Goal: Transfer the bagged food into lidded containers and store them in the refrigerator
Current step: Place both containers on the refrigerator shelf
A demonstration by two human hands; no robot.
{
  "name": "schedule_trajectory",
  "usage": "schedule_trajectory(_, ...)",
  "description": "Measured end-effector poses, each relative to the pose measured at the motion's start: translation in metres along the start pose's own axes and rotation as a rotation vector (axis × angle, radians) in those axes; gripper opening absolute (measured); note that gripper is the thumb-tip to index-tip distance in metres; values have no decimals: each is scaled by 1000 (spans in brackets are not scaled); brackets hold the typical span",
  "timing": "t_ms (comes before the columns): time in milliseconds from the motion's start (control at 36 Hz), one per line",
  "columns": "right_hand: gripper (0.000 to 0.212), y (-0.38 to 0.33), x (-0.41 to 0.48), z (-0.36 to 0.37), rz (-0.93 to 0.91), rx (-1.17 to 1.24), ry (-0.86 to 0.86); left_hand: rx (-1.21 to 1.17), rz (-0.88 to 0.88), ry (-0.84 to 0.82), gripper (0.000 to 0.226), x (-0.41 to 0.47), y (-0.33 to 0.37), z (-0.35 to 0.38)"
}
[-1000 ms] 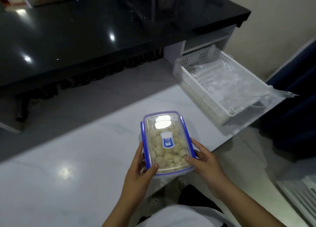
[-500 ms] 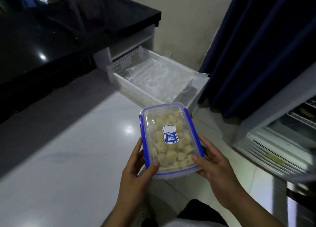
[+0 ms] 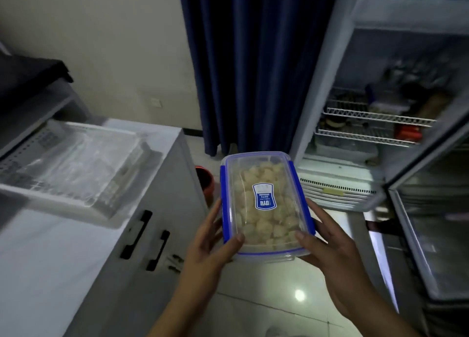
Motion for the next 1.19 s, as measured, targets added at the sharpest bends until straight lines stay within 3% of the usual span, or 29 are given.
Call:
schedule_trajectory(278, 55, -18, 15, -136, -25, 50, 193, 41, -43, -178, 65, 66, -13, 140)
schedule_trajectory(583, 60, -32, 93, -224, -49, 80, 332, 36, -83, -302, 63, 186, -27, 227)
schedule_trajectory(889, 66, -71, 186, -301, -40, 101, 513, 40, -153, -376, 55, 314, -30, 305)
schedule_trajectory(972, 58, -74, 207, -321, -27, 138, 547, 41, -165, -388, 54, 336, -32, 326)
schedule_trajectory(1194, 55, -78, 261, -372, 5, 177, 503, 105, -169, -338, 62, 371, -38, 371)
Point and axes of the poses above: each hand's wrist, its own x-axis towards the middle knuckle, its own z-axis out of the palm, y = z × x, the point moved 6 cm from there along x, towards the middle knuckle, and after that the axes turned 2 degrees about -y, right-handed, at the moved point
